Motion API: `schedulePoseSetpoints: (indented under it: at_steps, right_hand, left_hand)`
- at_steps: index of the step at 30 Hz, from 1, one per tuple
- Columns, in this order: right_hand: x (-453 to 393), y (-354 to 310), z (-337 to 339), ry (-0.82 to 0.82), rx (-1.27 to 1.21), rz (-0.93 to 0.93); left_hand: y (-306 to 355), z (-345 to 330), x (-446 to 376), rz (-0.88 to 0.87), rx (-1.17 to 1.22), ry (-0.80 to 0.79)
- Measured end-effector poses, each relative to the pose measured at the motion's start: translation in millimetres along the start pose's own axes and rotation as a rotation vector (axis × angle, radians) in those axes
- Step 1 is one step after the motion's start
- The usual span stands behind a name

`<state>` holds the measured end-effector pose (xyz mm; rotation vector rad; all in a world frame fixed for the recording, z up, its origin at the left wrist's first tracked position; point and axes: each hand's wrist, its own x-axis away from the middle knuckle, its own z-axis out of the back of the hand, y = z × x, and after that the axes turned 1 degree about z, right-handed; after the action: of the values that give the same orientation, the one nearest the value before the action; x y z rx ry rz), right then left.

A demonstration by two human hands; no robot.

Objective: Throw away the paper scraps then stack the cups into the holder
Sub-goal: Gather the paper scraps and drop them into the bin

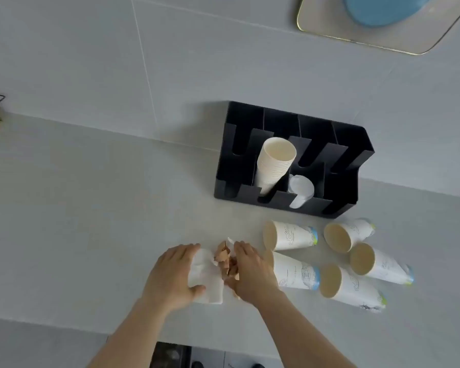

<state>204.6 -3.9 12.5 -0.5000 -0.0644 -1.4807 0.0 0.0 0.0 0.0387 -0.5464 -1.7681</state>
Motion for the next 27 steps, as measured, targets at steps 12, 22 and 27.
schedulePoseSetpoints:
  at_steps: [12,22,27]
  right_hand:
    - [-1,-1,-27,0.01,-0.085,-0.084]
    - [5,7,-25,0.113,-0.2,-0.053]
    - [0,8,-26,0.08,-0.21,-0.109]
  left_hand:
    - [-7,-41,14,0.029,-0.073,0.025]
    - [-2,-37,15,0.247,-0.013,0.126]
    - [7,-35,5,0.229,0.036,0.206]
